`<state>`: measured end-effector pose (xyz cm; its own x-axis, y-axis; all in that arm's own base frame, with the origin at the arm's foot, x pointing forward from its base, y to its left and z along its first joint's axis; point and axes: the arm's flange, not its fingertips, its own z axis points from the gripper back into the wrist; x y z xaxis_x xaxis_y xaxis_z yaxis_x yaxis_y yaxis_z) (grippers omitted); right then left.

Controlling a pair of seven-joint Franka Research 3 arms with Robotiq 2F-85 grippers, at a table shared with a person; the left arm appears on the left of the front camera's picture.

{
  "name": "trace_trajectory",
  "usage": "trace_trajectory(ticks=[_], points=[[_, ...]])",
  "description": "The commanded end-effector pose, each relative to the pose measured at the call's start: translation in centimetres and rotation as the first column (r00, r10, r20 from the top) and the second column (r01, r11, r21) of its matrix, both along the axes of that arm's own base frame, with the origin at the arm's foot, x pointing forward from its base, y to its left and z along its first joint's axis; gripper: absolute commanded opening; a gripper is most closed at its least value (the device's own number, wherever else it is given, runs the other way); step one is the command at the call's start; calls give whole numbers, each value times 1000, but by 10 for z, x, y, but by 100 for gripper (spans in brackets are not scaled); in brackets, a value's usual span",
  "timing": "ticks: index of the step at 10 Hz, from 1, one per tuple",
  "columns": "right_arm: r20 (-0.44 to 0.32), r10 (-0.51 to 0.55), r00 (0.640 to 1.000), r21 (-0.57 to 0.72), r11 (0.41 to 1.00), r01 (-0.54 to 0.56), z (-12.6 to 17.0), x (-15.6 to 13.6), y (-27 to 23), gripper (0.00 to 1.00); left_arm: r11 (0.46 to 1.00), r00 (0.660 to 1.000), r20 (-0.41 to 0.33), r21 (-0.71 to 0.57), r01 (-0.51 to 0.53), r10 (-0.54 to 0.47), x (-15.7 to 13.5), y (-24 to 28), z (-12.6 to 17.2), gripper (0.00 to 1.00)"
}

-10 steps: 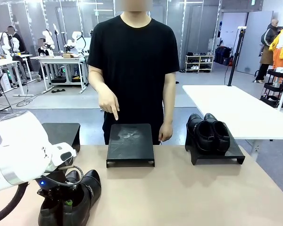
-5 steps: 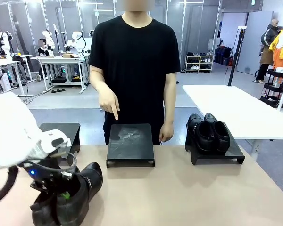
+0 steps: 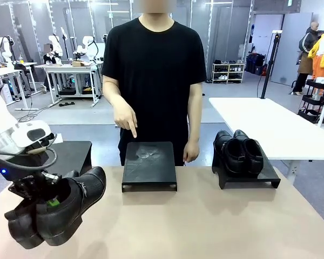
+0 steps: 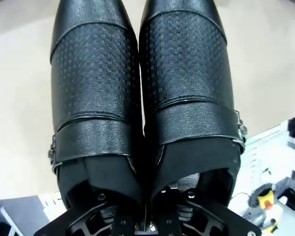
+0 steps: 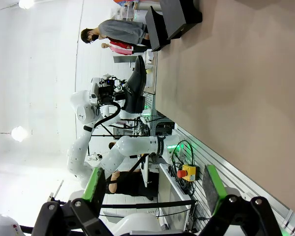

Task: Place the shoes on the stand as instructed by the person.
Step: Pick up another pair of Shoes and place it on the Shoes Stand indicated by the person.

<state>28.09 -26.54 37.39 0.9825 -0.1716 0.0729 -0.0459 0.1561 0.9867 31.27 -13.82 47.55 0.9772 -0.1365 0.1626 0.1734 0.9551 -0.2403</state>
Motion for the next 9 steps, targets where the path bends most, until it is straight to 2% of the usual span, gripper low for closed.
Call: trace_trajectory(ticks=[1, 7, 8, 9], points=[[3, 0, 1000, -15, 1000, 0, 1, -3, 1, 100, 1000, 1000, 2, 2, -19, 19, 0, -3, -4, 0], [3, 0, 1000, -15, 1000, 0, 1, -3, 1, 100, 1000, 1000, 2, 2, -19, 19, 0, -3, -4, 0], [3, 0, 1000, -15, 1000, 0, 1, -3, 1, 100, 1000, 1000, -23, 7, 2, -2, -2, 1, -9, 9], [3, 0, 1000, -15, 1000, 0, 1, -3, 1, 100, 1000, 997, 69, 24, 15, -17, 7, -19, 5, 9]])
